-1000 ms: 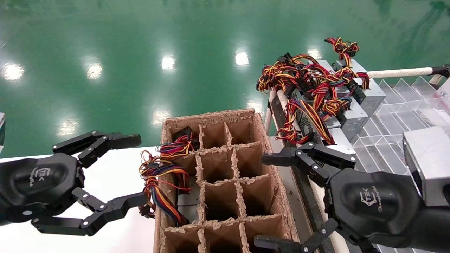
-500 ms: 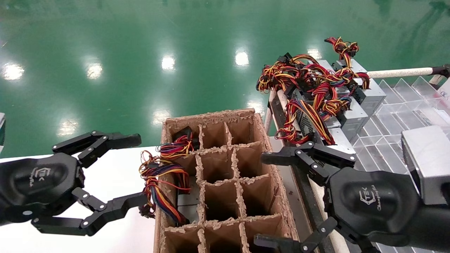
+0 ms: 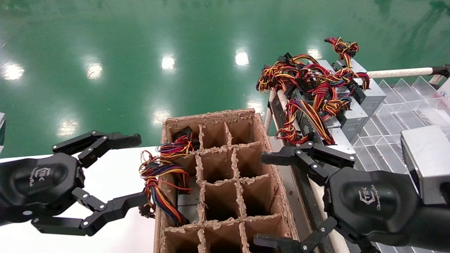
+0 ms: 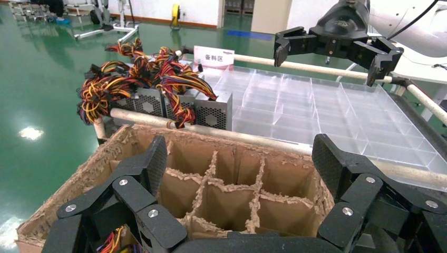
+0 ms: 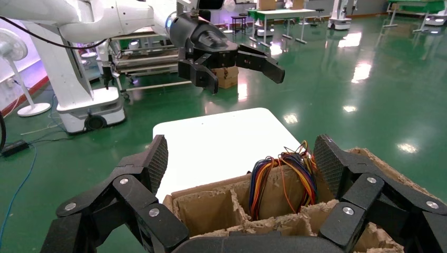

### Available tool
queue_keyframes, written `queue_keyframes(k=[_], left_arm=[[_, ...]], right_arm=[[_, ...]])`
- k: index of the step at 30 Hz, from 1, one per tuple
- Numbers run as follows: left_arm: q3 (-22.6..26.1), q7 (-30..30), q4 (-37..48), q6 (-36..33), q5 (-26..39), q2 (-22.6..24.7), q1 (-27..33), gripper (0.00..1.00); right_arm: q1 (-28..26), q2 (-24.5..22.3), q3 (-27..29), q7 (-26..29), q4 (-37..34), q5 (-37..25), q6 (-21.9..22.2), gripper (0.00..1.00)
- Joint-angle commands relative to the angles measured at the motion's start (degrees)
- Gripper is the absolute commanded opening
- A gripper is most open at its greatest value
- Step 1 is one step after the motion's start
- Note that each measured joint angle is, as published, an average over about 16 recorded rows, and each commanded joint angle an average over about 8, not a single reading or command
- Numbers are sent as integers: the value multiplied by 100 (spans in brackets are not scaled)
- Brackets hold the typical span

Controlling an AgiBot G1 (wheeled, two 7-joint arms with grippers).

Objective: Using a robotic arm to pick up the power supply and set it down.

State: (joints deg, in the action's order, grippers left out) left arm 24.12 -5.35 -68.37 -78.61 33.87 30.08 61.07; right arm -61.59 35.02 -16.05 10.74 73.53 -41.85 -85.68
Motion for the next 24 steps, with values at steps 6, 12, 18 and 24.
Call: queue_keyframes(k=[6, 12, 18, 24], left_arm=[[0, 0, 0, 0, 0, 0, 0, 100], [0, 0, 0, 0, 0, 0, 0, 100], [0, 0, 0, 0, 0, 0, 0, 100], [0, 0, 0, 0, 0, 0, 0, 100]], right_arm=[[-3, 0, -3, -1, -3, -1, 0, 100], [-4, 0, -6, -1, -5, -1, 0, 100], [-6, 0, -8, -1, -5, -1, 0, 100], [-7, 0, -8, -1, -5, -1, 0, 100]])
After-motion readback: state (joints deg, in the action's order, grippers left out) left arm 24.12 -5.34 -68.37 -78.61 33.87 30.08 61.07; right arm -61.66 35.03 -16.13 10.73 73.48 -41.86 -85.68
